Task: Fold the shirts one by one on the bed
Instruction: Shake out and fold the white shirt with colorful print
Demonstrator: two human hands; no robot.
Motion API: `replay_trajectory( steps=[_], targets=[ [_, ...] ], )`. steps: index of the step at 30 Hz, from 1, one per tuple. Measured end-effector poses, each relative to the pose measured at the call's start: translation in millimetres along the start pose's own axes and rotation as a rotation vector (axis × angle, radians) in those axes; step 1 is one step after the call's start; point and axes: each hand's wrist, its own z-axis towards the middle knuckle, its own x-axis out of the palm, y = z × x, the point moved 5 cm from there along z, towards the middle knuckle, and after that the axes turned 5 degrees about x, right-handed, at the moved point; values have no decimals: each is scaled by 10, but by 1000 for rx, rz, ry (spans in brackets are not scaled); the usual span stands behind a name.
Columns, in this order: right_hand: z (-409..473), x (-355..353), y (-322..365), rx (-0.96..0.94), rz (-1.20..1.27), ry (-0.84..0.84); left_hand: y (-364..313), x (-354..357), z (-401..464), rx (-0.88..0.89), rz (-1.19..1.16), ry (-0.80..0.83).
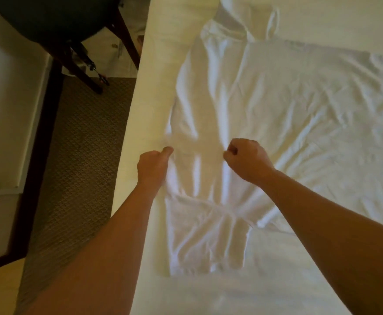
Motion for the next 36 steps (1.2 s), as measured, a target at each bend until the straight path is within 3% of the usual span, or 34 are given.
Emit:
replay_trajectory(
  steps=[6,11,14,18,20,22,26,29,34,36],
  targets=[
    [862,-133,717,-127,-15,-90,-272,120,635,-25,-200,20],
    [1412,-218,1384,-276,-57,-157,-178,148,748,96,-170,80],
    [1645,-224,1718,-375,-216,-167,42,110,811,128,-269,58],
    [1864,-171,1837,-368,-587,-70,171,148,868,27,-443,84],
    [1902,-181,1858,-366,-661,-34,192,169,885,5,-473,94],
    [1933,-212,1894,-367,-560,-18,196,173,885,-21,-485,96],
    [2029,-257,1803,-339,-121,-35,172,164,882,-74,-529,83],
    [1932,-162,1657,-385,-186,41,167,161,854,-71,-514,32],
    [1555,-129,1508,-383,-230,-25,254,18,770,-73,-521,-182],
    [1357,-112,1332,-349,-236,-24,285,-24,678,-105,-533,-197]
  ],
)
